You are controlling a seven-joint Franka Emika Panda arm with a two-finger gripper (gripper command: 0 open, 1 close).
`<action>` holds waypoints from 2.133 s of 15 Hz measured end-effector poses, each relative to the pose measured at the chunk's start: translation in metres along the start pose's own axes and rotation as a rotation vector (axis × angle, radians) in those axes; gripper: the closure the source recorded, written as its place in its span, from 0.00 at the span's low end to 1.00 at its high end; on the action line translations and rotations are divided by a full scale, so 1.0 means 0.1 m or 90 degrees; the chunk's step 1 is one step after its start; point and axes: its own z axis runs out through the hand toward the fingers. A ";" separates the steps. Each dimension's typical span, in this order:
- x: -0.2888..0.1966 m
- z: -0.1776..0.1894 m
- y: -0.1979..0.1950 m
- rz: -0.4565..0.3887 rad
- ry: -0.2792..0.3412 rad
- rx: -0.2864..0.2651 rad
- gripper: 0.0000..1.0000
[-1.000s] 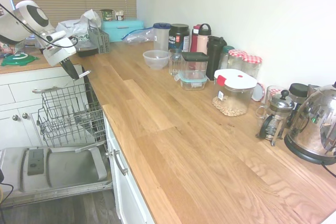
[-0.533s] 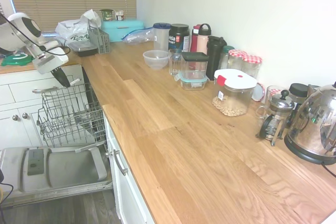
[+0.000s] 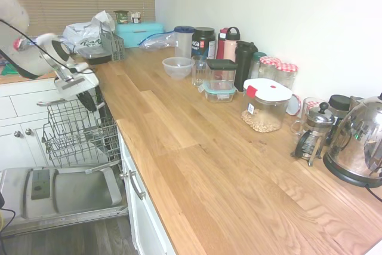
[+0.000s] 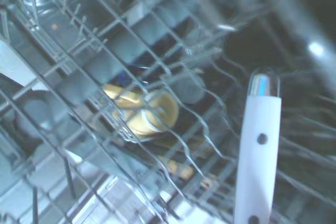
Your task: Put the fork in the dishwasher
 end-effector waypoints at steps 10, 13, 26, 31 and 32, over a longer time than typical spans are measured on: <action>0.00 0.12 -0.12 -0.043 0.006 -0.006 1.00; -0.10 0.20 -0.13 -0.056 0.005 -0.008 1.00; -0.25 0.33 -0.14 -0.077 0.013 -0.020 0.00; -0.23 0.34 -0.12 -0.080 0.021 -0.023 0.00; -0.23 0.34 -0.12 -0.079 0.022 -0.021 0.00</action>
